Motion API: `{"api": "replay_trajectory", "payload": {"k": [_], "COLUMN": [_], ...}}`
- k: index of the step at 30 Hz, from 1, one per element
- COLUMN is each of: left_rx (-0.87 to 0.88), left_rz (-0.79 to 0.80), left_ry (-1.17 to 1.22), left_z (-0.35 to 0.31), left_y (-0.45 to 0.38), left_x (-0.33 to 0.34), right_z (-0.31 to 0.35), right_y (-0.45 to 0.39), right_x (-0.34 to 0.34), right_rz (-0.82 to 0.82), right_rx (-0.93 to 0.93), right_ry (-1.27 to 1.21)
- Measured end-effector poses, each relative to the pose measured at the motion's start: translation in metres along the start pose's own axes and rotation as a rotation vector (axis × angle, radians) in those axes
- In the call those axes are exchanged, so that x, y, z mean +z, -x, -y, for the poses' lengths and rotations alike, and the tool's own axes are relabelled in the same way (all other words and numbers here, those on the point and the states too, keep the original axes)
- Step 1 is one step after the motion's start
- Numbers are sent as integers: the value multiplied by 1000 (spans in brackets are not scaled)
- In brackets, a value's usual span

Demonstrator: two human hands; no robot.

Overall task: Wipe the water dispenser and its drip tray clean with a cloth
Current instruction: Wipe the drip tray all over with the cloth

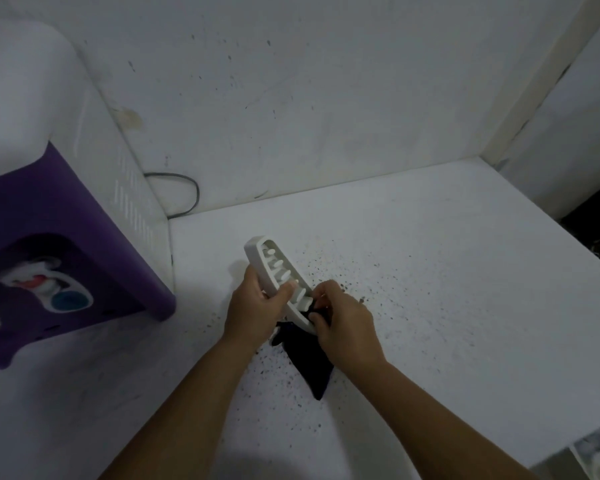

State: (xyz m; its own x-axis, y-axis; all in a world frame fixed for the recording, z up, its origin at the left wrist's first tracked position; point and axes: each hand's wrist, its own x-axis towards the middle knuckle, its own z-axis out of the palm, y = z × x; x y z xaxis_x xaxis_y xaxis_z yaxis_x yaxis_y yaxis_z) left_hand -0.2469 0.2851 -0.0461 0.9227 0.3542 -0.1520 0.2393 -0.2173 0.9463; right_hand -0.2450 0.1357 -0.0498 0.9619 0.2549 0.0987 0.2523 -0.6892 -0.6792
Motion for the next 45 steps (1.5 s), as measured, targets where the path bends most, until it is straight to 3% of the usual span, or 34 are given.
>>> {"api": "replay_trajectory", "payload": {"k": [3, 6, 8, 11, 18, 23, 28, 34, 37, 41, 45], "left_rx": [4, -26, -47, -69, -41, -37, 12, 42, 39, 94, 86], "left_rz": [20, 15, -4, -8, 6, 1, 22, 145, 177, 158, 144], "left_ry": [0, 14, 27, 50, 15, -15, -103, -9, 129, 100, 85], "left_z": [-3, 0, 5, 7, -1, 1, -12, -14, -24, -27, -24], "left_y": [0, -3, -3, -5, -2, -1, -1, -6, -9, -12, -15], "left_x": [2, -1, -3, -4, 1, -3, 3, -9, -15, -26, -31], "right_z": [0, 0, -1, -1, 8, 12, 12, 8, 11, 7, 7], "right_y": [-3, 4, 1, -12, -15, -10, -14, -9, -8, -17, -29], "right_x": [-1, 0, -12, -28, -9, -9, -8, -13, -14, -35, -62], "right_rz": [-94, 6, 33, -96, -126, 34, -132, -4, -13, -114, -176], "right_rx": [88, 51, 92, 219, 235, 29, 182, 77, 159, 299, 303], "right_ry": [-72, -50, -152, -376, -403, -233, -344, -232, -284, -416, -535]}}
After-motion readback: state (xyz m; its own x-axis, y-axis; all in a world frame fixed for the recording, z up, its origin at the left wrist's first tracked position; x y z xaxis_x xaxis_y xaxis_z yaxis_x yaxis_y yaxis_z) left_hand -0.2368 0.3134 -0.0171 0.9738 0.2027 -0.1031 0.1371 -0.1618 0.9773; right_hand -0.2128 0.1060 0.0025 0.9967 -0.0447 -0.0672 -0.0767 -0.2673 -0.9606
